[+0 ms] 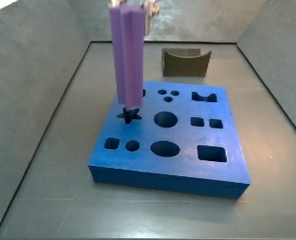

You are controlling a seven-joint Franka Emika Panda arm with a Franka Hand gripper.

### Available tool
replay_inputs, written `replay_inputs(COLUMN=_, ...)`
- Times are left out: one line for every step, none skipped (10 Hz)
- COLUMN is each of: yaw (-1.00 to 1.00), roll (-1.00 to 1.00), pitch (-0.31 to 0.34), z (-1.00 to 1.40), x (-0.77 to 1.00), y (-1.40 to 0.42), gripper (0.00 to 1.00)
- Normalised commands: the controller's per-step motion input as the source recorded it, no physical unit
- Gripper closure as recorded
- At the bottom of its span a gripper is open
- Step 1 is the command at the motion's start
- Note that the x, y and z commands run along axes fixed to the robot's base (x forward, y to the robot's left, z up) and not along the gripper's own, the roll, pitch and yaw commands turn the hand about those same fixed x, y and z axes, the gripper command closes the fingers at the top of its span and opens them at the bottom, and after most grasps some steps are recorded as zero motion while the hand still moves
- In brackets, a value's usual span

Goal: Pick up the star object. Move up. Move to above the board. Insert the star object.
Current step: Insert the star object.

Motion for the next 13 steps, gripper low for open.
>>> replay_inputs(yaw=0.00, roll=-0.02, pitch=0.000, z=-0.01, x=0.00, y=0.00, gripper=1.00)
replay_inputs(yaw=0.10, roll=-0.16, pitch=-0.053, z=-0.38, x=0.09, y=-0.03, gripper=1.00)
replay_inputs(yaw=0.46, roll=-0.20, pitch=-0.016, z=-0.48, x=0.07, y=-0.01, gripper=1.00)
replay_inputs(yaw=0.21, roll=-0.07, pitch=-0.056, z=-0.05, x=-0.07, y=-0.03, gripper=1.00)
replay_inputs(yaw=0.00, roll=0.00, pitch=0.000, z=-0.04, x=0.00, y=0.00, gripper=1.00)
replay_inputs(yaw=0.22, roll=-0.11, pitch=-0.050, z=-0.11, x=-0.19, y=0.23, gripper=1.00)
replay_inputs(yaw=0.44, roll=-0.25, pitch=-0.116, z=-0.07, x=-0.30, y=0.33, gripper=1.00)
replay_inputs(yaw=0.01, roll=-0.04, pitch=-0.047, z=0.00, x=0.00, y=0.00, gripper=1.00)
replay_inputs(yaw=0.00, roll=0.01, pitch=0.000, z=-0.12, x=0.00, y=-0.08, gripper=1.00)
replay_inputs(yaw=-0.28, roll=0.06, pitch=0.000, z=-0.30, x=0.00, y=-0.20, gripper=1.00)
replay_inputs(yaw=0.00, roll=0.00, pitch=0.000, z=0.00, x=0.00, y=-0.02, gripper=1.00)
replay_inputs(yaw=0.00, roll=0.00, pitch=0.000, z=-0.03, x=0.00, y=0.00, gripper=1.00)
replay_inputs(yaw=0.00, roll=0.03, pitch=-0.060, z=-0.35, x=0.00, y=0.00, gripper=1.00)
